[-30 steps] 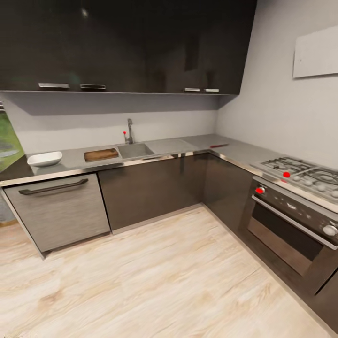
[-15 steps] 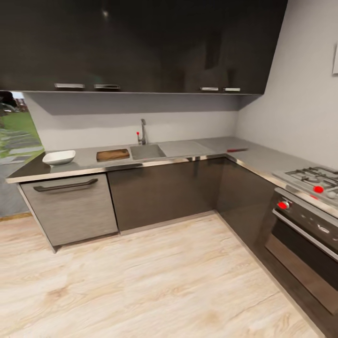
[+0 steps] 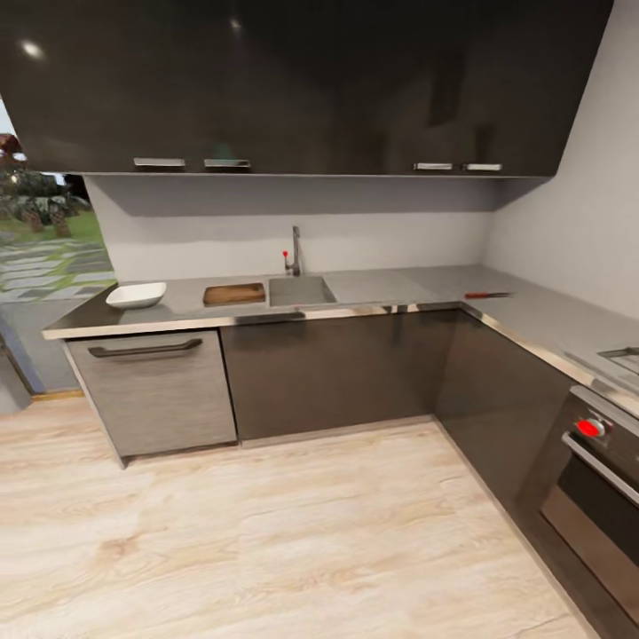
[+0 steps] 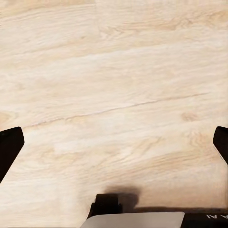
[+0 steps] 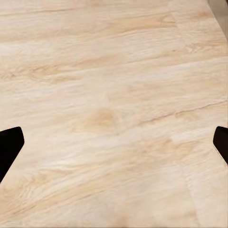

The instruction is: In the kitchen, take the Vidalia onion out of the sink, dice it on the chopping board with the paring knife, put the diced onion into the bowl on the countertop, then place both the paring knife and the chopping board into the sink.

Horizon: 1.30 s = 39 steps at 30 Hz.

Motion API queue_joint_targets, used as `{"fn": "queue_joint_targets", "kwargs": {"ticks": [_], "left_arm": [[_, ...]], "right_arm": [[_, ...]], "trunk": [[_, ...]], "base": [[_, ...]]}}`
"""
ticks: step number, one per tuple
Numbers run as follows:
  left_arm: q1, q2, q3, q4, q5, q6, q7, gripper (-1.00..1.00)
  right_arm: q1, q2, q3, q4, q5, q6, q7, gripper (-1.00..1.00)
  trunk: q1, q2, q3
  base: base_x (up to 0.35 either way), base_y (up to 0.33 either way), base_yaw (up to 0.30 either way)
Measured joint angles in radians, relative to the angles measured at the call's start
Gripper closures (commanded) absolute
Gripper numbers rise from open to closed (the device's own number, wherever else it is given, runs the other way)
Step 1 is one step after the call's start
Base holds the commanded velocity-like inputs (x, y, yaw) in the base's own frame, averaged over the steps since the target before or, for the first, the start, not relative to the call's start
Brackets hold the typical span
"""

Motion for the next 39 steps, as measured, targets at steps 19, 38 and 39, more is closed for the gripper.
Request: {"fn": "queue_joint_targets", "kwargs": {"ticks": [19, 38, 39], "left_arm": [[0.0, 0.0, 0.0, 0.0, 0.0, -0.001, -0.001, -1.0], [0.0, 0.0, 0.0, 0.0, 0.0, -0.001, -0.001, -1.0], [0.0, 0.0, 0.0, 0.0, 0.0, -0.001, -0.001, -1.0]], "right_arm": [[0.0, 0.0, 0.0, 0.0, 0.0, 0.0, 0.0, -1.0], [0.0, 0.0, 0.0, 0.0, 0.0, 0.0, 0.0, -1.0], [0.0, 0.0, 0.0, 0.0, 0.0, 0.0, 0.0, -1.0]], "trunk": [[0.0, 0.0, 0.0], [0.0, 0.0, 0.0], [0.0, 0.0, 0.0]], "base": [[0.164, -0.167, 0.247], [0.177, -0.205, 0.205], [0.226, -0.249, 0.015]]}}
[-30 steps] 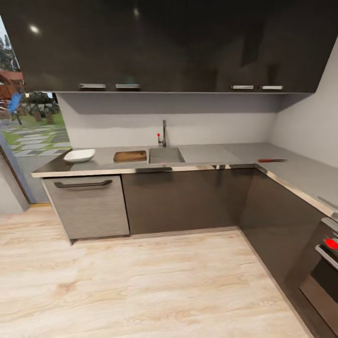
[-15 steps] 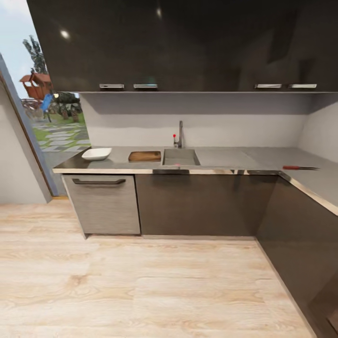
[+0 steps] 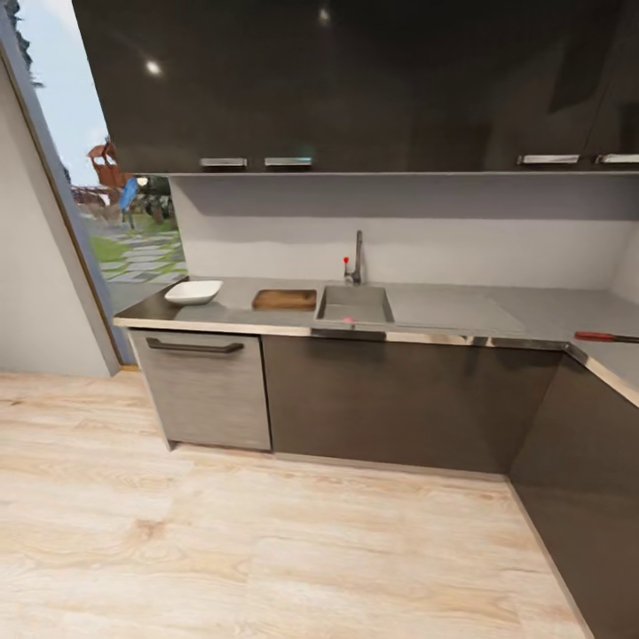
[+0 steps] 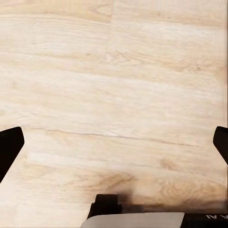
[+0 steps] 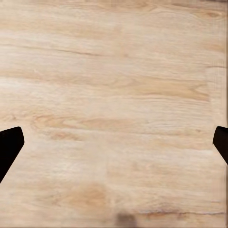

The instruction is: In the kitchen, take the Vidalia onion out of the sink, dice it on the chopping board with the paring knife, put the diced onion into the bowl on the countertop, then place both the paring knife and the chopping board into the sink.

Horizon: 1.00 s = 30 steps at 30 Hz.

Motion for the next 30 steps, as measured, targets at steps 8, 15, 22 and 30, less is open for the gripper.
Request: {"fn": "queue_joint_targets", "kwargs": {"ticks": [8, 15, 22, 30], "left_arm": [[0.0, 0.0, 0.0, 0.0, 0.0, 0.0, 0.0, -1.0], [0.0, 0.0, 0.0, 0.0, 0.0, 0.0, 0.0, -1.0], [0.0, 0.0, 0.0, 0.0, 0.0, 0.0, 0.0, -1.0], [0.0, 0.0, 0.0, 0.001, 0.0, 0.0, 0.0, -1.0]], "right_arm": [[0.0, -0.001, 0.0, 0.0, 0.0, -0.004, 0.0, -1.0], [0.0, -0.002, 0.0, 0.0, 0.0, -0.006, 0.0, -1.0], [0.0, -0.002, 0.0, 0.0, 0.0, -0.006, 0.0, -1.0], [0.0, -0.006, 0.0, 0.0, 0.0, -0.006, 0.0, -1.0]], "trunk": [[0.0, 0.0, 0.002], [0.0, 0.0, 0.009], [0.0, 0.0, 0.016], [0.0, 0.0, 0.017]], "base": [[0.226, -0.249, -0.068], [0.136, -0.148, -0.177], [0.006, -0.007, -0.14], [0.0, 0.0, -0.013]]}}
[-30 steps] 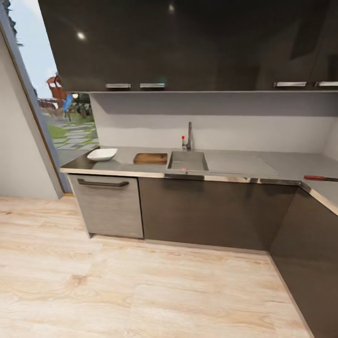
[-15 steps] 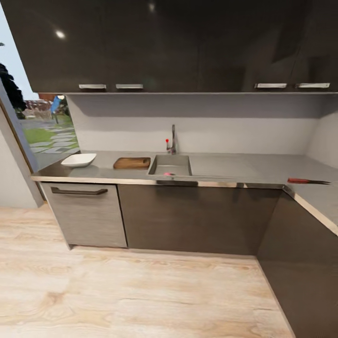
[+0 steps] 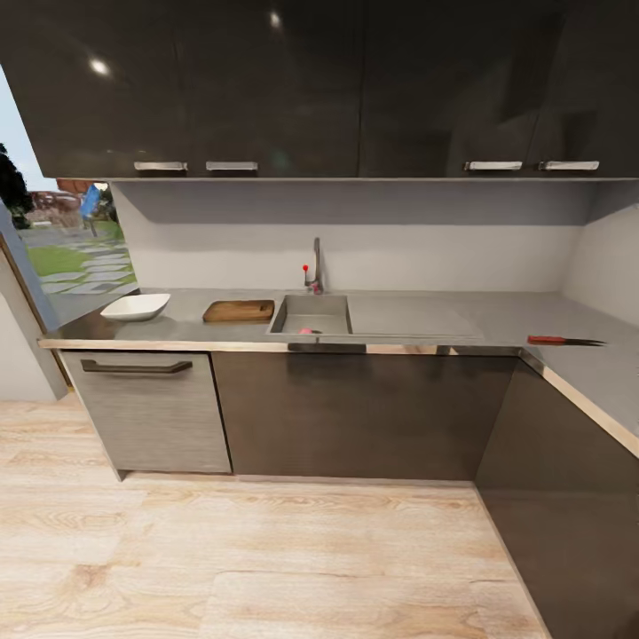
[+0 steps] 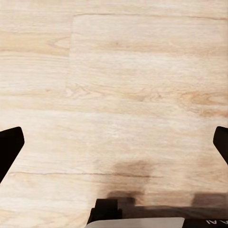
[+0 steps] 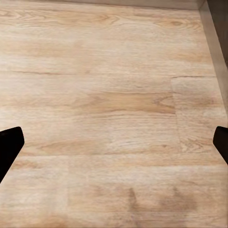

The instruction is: In the kitchen, take the Vidalia onion out of the sink, dice it on the chopping board with the paring knife, put the diced onion into the bowl on the countertop, then place both the paring knife and the chopping board into the sink.

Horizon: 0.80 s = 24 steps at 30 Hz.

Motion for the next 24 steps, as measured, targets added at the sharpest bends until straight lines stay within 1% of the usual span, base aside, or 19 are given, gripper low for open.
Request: {"fn": "queue_joint_targets", "kwargs": {"ticks": [5, 24], "left_arm": [[0.0, 0.0, 0.0, 0.0, 0.0, 0.0, 0.0, -1.0], [0.0, 0.0, 0.0, 0.0, 0.001, 0.0, 0.0, -1.0]], "right_arm": [[0.0, -0.003, 0.0, 0.0, 0.0, 0.0, 0.0, -1.0], [0.0, -0.002, -0.001, 0.001, 0.0, 0.001, 0.0, -1.0]], "trunk": [[0.0, 0.0, 0.0], [0.0, 0.0, 0.0]], "base": [[0.0, 0.0, 0.0], [0.0, 0.0, 0.0]]}}
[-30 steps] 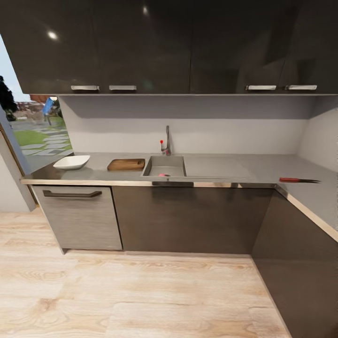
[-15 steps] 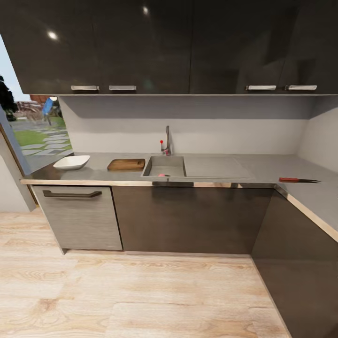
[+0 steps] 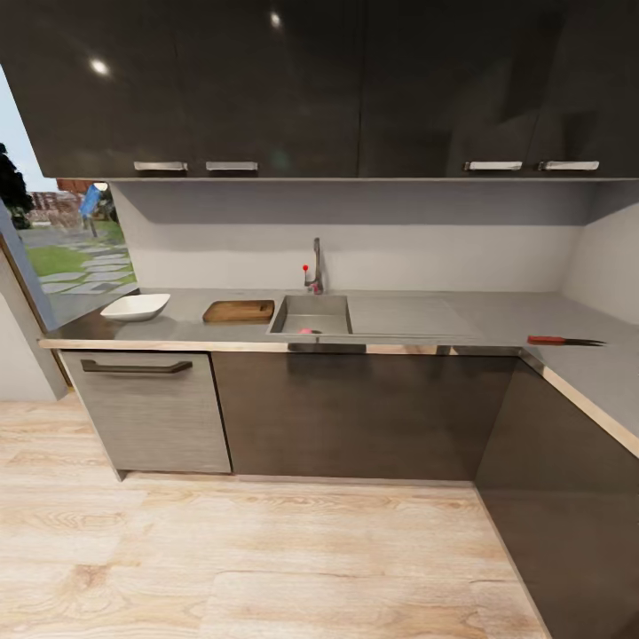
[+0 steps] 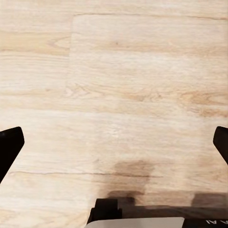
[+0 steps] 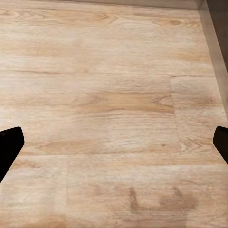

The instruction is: In the kitchen, take the Vidalia onion out of the sink, dice it on the chopping board with the paring knife, put the diced onion into the bowl on the countertop, then place both the paring knife and the chopping board into the sink.

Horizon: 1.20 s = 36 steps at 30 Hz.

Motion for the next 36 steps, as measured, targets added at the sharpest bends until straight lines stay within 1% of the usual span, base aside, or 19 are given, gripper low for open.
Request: {"fn": "queue_joint_targets", "kwargs": {"ticks": [8, 11, 13, 14, 18, 19, 20, 21, 22, 23, 24, 25, 26, 27, 28, 29, 30, 34, 36], "left_arm": [[0.0, -0.002, 0.005, 0.001, 0.0, 0.04, 0.005, -1.0], [0.0, -0.01, 0.005, -0.078, -0.003, 0.086, 0.016, -1.0], [0.0, -0.014, 0.005, -0.169, -0.005, 0.173, 0.029, -1.0], [0.0, -0.015, 0.005, -0.194, -0.005, 0.202, 0.032, -1.0], [-0.002, -0.018, 0.005, -0.393, -0.005, 0.47, 0.039, -1.0], [-0.002, -0.021, 0.005, -0.445, -0.005, 0.525, 0.039, -1.0], [-0.002, -0.023, 0.005, -0.472, -0.005, 0.552, 0.039, -1.0], [-0.004, -0.03, 0.004, -0.545, -0.004, 0.625, 0.039, -1.0], [-0.005, -0.035, 0.004, -0.597, -0.003, 0.675, 0.038, -1.0], [-0.008, -0.045, 0.004, -0.692, -0.002, 0.779, 0.037, -1.0], [-0.01, -0.05, 0.004, -0.748, -0.002, 0.835, 0.036, -1.0], [-0.011, -0.053, 0.004, -0.775, -0.003, 0.861, 0.035, -1.0], [-0.026, -0.062, 0.004, -0.871, -0.003, 0.954, 0.034, -1.0], [-0.032, -0.063, 0.004, -0.904, -0.004, 0.978, 0.034, -1.0], [-0.058, -0.067, 0.004, -0.954, -0.004, 1.032, 0.034, -1.0], [-0.112, -0.075, 0.003, -0.989, -0.002, 1.097, 0.034, -1.0], [-0.162, -0.085, 0.003, -1.0, -0.001, 1.128, 0.034, -1.0], [-0.275, -0.114, 0.001, -1.007, 0.0, 1.157, 0.036, -1.0], [-0.375, -0.122, -0.008, -0.992, 0.001, 1.165, 0.035, -1.0]], "right_arm": [[0.0, 0.0, 0.0, 0.02, 0.0, -0.001, 0.0, -1.0], [0.0, 0.0, -0.001, 0.022, 0.0, -0.001, 0.0, -1.0], [0.0, 0.0, 0.0, 0.022, 0.0, -0.001, 0.0, -1.0], [0.0, 0.0, 0.0, 0.023, 0.0, -0.001, 0.0, -1.0], [0.0, 0.0, 0.0, 0.023, 0.0, -0.001, 0.0, -1.0], [0.0, 0.0, 0.0, 0.024, 0.0, -0.001, 0.0, -1.0], [0.0, 0.0, 0.0, 0.024, 0.0, -0.001, 0.0, -1.0], [0.0, 0.0, 0.0, 0.024, 0.0, -0.001, 0.001, -1.0], [0.0, 0.0, 0.0, 0.024, 0.0, -0.001, 0.0, -1.0], [0.0, 0.0, 0.0, 0.024, 0.0, -0.001, 0.0, -1.0], [0.0, 0.0, 0.0, 0.024, 0.0, -0.001, 0.0, -1.0], [0.0, 0.0, 0.0, 0.024, 0.0, -0.001, 0.0, -1.0], [0.0, 0.0, 0.0, 0.025, 0.0, 0.0, 0.0, -1.0], [0.0, 0.0, 0.0, 0.025, 0.0, 0.0, 0.0, -1.0], [0.0, 0.0, 0.0, 0.025, 0.0, 0.0, 0.001, -1.0], [0.0, 0.0, 0.0, 0.025, 0.0, 0.0, 0.001, -1.0], [0.0, 0.0, 0.0, 0.025, 0.0, 0.0, 0.001, -1.0], [0.0, 0.0, -0.001, 0.025, 0.0, 0.0, 0.001, -1.0], [0.0, 0.0, -0.001, 0.025, 0.0, 0.0, 0.001, -1.0]], "trunk": [[0.0, 0.0, 0.0], [0.0, 0.0, 0.0], [0.0, 0.0, 0.0], [0.0, 0.0, 0.0], [0.0, 0.0, 0.0], [0.0, 0.0, 0.0], [0.0, 0.0, 0.0], [0.0, 0.0, 0.0], [0.0, 0.0, 0.0], [0.0, 0.0, 0.0], [0.0, 0.0, 0.0], [0.0, 0.0, 0.0], [0.0, 0.0, 0.0], [0.0, 0.0, 0.0], [0.0, 0.0, 0.0], [0.0, 0.0, 0.0], [0.0, 0.0, 0.0], [0.0, 0.0, 0.0], [0.0, 0.0, 0.0]], "base": [[0.0, 0.0, 0.0], [0.0, 0.0, 0.0], [0.0, 0.0, 0.0], [0.0, 0.0, 0.0], [0.0, 0.0, 0.0], [0.0, 0.0, 0.0], [0.0, 0.0, 0.0], [0.0, 0.0, 0.0], [0.0, 0.0, 0.0], [0.0, 0.0, 0.0], [0.0, 0.0, 0.0], [0.0, 0.0, 0.0], [0.0, 0.0, 0.0], [0.0, 0.0, 0.0], [0.0, 0.0, 0.0], [0.0, 0.0, 0.0], [0.0, 0.0, 0.0], [0.0, 0.0, 0.0], [0.0, 0.0, 0.0]]}}
